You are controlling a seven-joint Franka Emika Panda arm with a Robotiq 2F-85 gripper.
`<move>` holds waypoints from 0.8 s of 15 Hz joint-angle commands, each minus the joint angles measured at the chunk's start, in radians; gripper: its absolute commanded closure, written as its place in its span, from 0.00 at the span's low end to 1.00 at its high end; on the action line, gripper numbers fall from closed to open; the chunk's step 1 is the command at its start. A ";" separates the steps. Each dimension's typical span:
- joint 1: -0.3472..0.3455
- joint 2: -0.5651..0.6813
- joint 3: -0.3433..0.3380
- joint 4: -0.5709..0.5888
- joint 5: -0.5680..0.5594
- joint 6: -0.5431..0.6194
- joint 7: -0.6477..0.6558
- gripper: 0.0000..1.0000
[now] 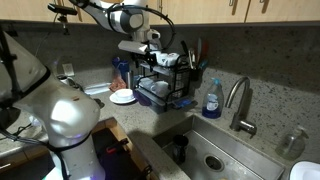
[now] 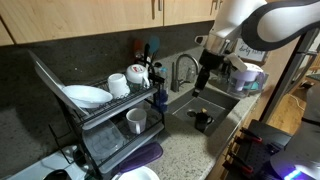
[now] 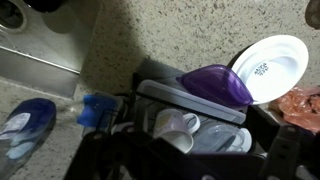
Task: Pick the purple lid on the counter and put it in the dish rack
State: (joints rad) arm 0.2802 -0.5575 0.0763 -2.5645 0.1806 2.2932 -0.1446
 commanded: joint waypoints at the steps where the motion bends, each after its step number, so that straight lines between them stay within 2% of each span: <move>1: 0.012 0.004 0.006 -0.011 0.020 0.031 -0.024 0.00; 3: 0.033 0.009 0.007 -0.029 0.033 0.060 -0.039 0.00; 9: 0.036 0.010 0.006 -0.030 0.034 0.062 -0.048 0.00; 12: 0.056 0.043 0.040 -0.006 0.012 0.024 -0.056 0.00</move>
State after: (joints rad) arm 0.3234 -0.5449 0.0864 -2.5967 0.2048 2.3475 -0.1897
